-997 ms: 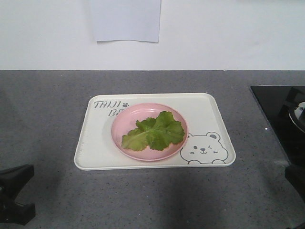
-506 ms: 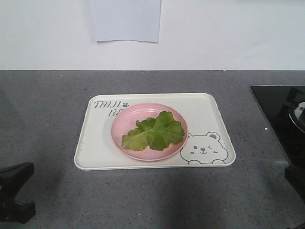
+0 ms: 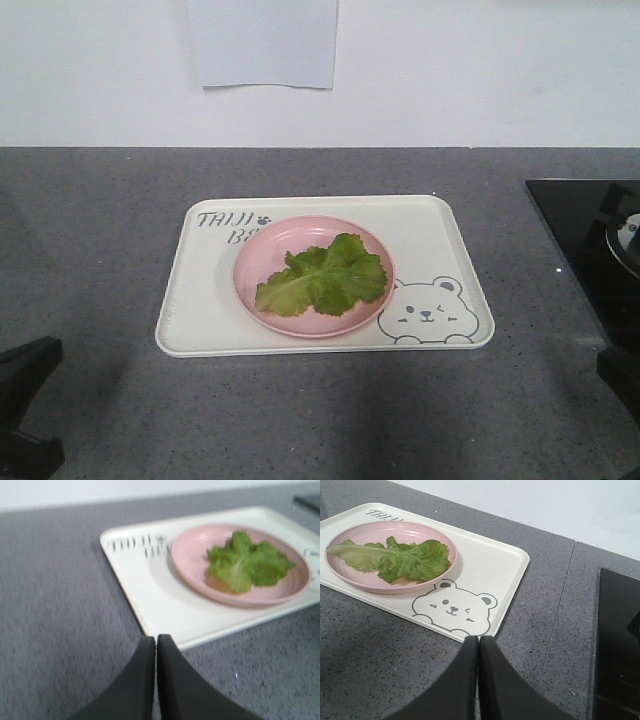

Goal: Transfer vegetables to tray and serve

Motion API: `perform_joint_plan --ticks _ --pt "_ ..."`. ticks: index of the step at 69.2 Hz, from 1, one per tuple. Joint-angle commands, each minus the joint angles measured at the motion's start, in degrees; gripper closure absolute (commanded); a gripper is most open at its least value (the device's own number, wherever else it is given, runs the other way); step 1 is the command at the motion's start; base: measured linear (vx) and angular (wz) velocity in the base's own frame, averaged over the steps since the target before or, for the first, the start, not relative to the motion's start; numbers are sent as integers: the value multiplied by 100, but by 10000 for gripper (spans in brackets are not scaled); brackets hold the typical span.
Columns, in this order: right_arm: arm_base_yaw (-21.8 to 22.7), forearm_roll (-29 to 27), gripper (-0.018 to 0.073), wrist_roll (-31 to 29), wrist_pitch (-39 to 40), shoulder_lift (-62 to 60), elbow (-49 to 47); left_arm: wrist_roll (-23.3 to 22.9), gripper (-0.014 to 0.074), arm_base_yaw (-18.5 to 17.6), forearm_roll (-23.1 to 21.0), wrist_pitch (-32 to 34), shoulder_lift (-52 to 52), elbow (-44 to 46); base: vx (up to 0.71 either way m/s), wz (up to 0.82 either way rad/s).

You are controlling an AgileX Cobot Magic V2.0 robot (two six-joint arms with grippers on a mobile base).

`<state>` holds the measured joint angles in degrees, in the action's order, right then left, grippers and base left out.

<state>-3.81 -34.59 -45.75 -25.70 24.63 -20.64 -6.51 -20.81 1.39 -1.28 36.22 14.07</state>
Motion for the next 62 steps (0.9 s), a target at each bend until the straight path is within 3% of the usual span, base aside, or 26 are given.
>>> perform_joint_plan --ticks 1,7,16,36,45,62 --pt "-6 -118 565 -57 307 39 -156 8 603 161 160 1308 -391 -342 0 0" --pt "-6 -118 565 -57 307 39 -156 28 603 464 164 1850 -883 -968 0 0" --pt "-6 -118 565 -57 307 39 -156 23 603 922 50 2152 -1551 -1697 0 0" --pt "-6 -124 565 -57 303 39 -156 222 603 2003 15 488 -3189 -1677 0 0" --pt "-6 -124 565 -57 303 39 -156 217 603 2182 15 -104 -3828 -1677 0 0" --pt "-6 -124 565 -57 214 39 -156 220 603 2182 21 -135 -3776 -1677 0 0"
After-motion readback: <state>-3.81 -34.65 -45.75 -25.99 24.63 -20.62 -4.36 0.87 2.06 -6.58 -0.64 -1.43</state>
